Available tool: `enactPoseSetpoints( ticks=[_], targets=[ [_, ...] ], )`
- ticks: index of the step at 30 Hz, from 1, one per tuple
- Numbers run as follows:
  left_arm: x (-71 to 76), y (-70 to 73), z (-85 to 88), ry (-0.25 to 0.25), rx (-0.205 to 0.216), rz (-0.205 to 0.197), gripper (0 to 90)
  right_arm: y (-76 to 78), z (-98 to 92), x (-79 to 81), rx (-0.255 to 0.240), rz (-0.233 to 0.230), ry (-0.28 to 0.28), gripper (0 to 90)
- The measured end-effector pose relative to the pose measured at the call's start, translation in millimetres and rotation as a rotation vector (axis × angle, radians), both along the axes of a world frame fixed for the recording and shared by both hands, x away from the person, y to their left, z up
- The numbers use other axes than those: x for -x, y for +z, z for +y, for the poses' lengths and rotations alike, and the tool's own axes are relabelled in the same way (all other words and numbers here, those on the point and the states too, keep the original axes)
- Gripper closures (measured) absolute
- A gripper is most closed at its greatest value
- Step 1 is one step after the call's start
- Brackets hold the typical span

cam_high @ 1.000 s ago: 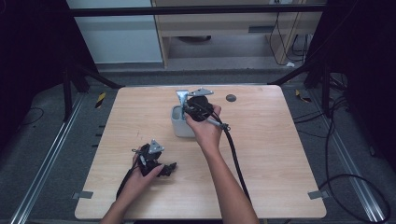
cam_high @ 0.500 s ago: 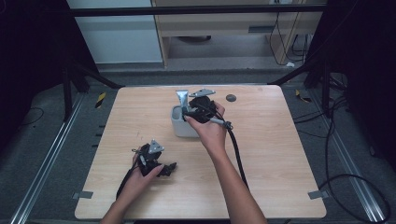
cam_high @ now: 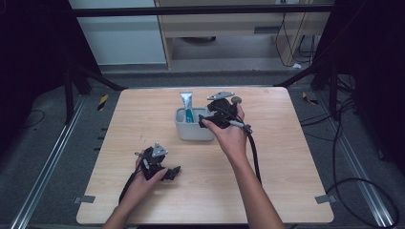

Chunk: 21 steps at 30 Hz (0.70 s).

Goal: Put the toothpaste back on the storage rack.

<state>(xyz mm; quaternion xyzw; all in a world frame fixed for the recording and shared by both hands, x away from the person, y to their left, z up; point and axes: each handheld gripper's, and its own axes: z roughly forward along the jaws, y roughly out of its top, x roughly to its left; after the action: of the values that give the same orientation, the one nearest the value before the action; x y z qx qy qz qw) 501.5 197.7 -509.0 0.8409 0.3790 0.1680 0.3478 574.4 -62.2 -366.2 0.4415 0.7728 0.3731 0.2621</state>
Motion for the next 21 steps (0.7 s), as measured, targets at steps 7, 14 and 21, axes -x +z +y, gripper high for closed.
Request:
enactPoseSetpoints(
  ticks=[7,14,21],
  targets=[
    [0.1,0.0,-0.1,0.001,0.001,0.002,0.0,-3.9,-24.3,5.3,0.031,-0.001,-0.015,7.5],
    [0.1,0.1,0.1,-0.001,-0.002,0.002,0.0,-13.5,-45.7,9.2,0.061,0.017,-0.038,8.6],
    [0.1,0.1,0.1,-0.001,-0.002,0.002,0.0,-30.4,-71.1,14.2,0.062,0.046,-0.069,9.8]
  ],
)
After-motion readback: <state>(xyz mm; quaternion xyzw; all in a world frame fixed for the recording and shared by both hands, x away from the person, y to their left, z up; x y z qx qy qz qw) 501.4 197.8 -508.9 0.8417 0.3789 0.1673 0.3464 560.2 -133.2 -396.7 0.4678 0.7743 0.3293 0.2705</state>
